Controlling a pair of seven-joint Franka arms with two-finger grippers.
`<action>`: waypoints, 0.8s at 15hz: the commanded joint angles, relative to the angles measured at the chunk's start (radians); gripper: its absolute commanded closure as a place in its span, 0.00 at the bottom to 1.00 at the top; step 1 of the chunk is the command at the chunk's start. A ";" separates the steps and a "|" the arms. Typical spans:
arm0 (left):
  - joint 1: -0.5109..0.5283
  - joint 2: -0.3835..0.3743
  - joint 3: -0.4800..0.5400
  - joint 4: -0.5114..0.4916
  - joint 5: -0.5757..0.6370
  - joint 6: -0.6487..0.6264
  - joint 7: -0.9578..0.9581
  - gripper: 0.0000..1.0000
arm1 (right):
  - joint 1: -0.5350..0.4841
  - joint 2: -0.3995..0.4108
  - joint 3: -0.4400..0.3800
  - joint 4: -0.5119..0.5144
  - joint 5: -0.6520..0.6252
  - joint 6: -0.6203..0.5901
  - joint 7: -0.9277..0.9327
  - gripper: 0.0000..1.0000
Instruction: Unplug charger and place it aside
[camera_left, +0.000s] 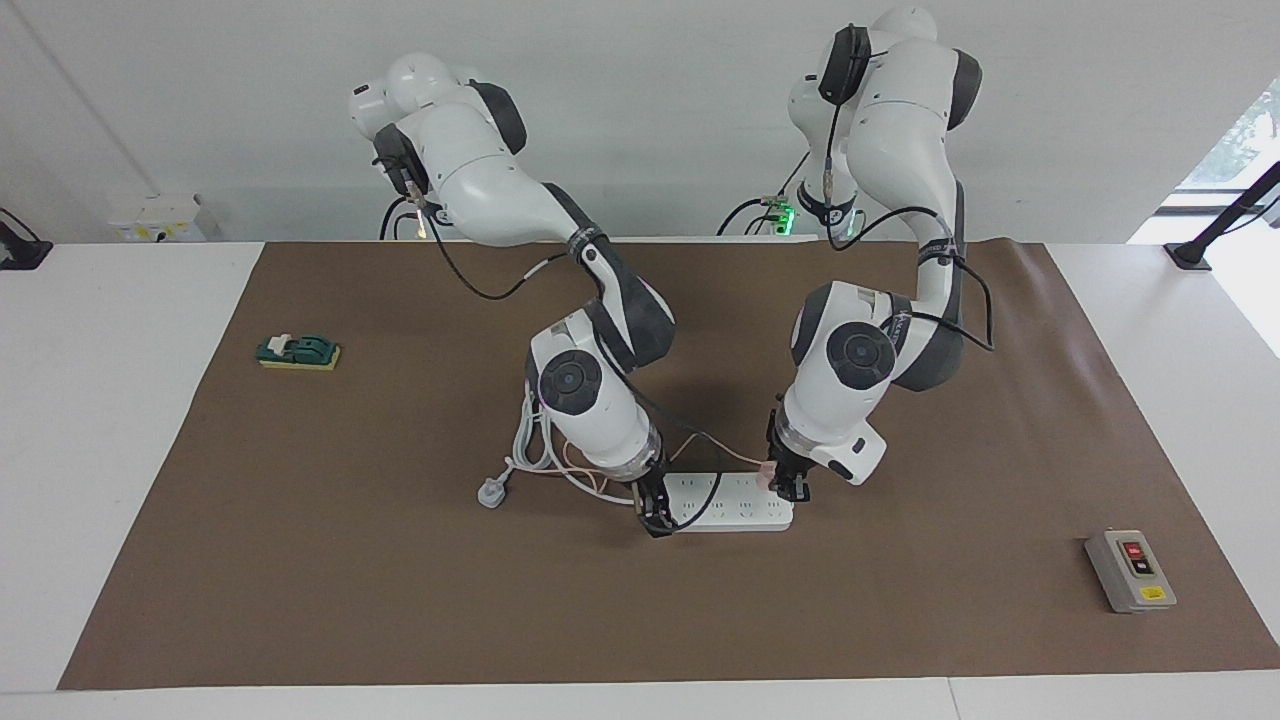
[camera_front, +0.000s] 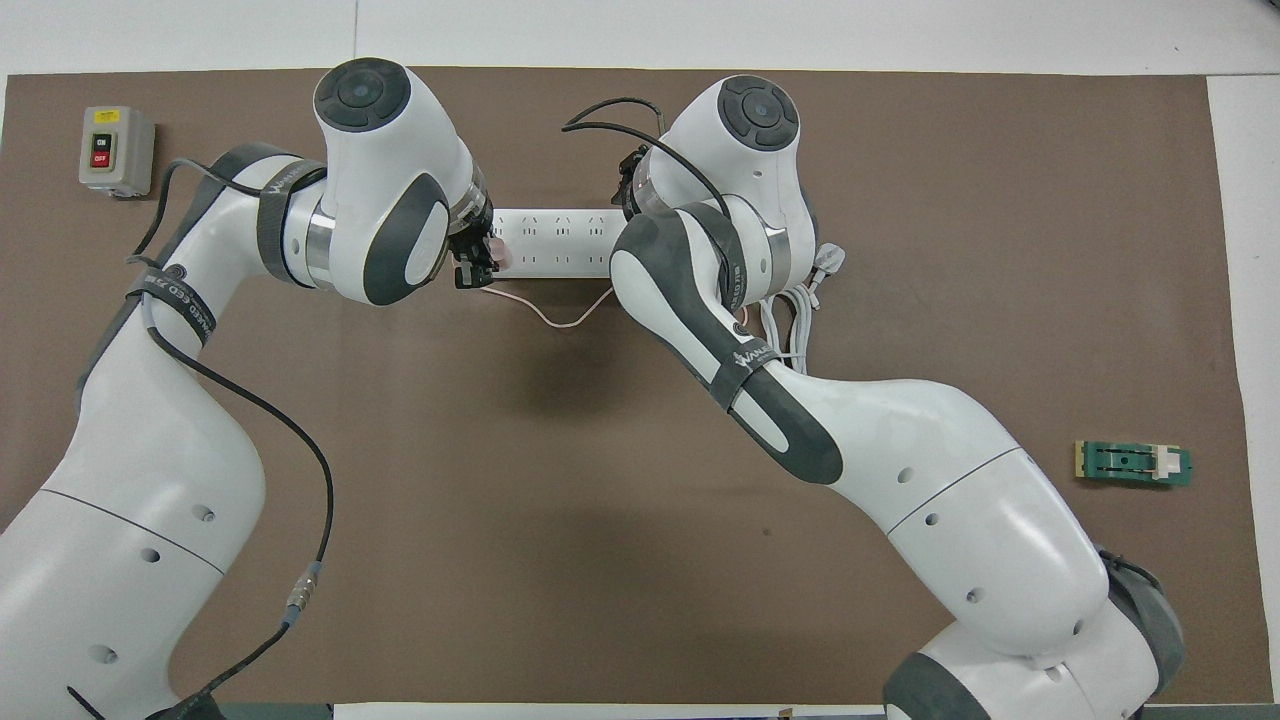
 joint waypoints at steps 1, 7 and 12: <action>0.018 -0.040 -0.006 -0.061 0.019 0.025 -0.003 1.00 | 0.003 0.035 0.015 0.033 0.008 0.031 0.048 0.00; 0.018 -0.040 -0.006 -0.061 0.019 0.025 -0.003 1.00 | 0.014 0.035 0.016 0.025 0.006 0.030 0.059 0.00; 0.018 -0.040 -0.006 -0.057 0.018 0.022 -0.006 1.00 | 0.011 0.035 0.016 0.010 0.003 0.034 0.006 0.00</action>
